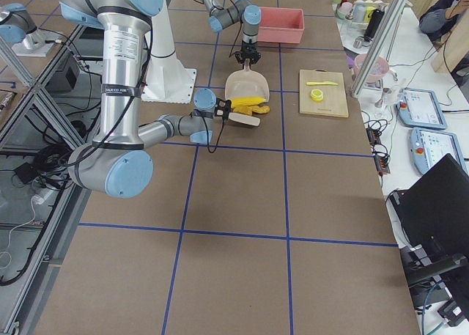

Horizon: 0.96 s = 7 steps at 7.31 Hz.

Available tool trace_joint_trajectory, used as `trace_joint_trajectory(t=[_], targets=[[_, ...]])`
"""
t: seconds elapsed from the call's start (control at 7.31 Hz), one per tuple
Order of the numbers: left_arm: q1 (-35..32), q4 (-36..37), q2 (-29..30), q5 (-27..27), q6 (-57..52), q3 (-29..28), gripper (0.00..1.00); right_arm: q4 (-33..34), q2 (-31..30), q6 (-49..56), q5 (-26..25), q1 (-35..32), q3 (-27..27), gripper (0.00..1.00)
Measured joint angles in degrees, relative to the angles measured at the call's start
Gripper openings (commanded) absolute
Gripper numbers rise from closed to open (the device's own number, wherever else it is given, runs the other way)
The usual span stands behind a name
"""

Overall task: Sweep and dump trash into bin
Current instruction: 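Sweep the corn, potato and ginger into the dustpan with the right gripper's brush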

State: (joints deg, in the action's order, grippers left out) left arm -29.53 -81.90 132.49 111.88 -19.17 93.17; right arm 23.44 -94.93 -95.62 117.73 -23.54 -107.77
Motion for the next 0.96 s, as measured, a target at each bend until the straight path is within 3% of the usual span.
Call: trace_joint_trajectory(t=[0.96], targets=[[-0.1, -0.3, -0.3, 0.0, -0.1, 0.1, 0.00, 21.6, 19.8, 0.1, -7.3, 6.1, 0.1, 0.00]])
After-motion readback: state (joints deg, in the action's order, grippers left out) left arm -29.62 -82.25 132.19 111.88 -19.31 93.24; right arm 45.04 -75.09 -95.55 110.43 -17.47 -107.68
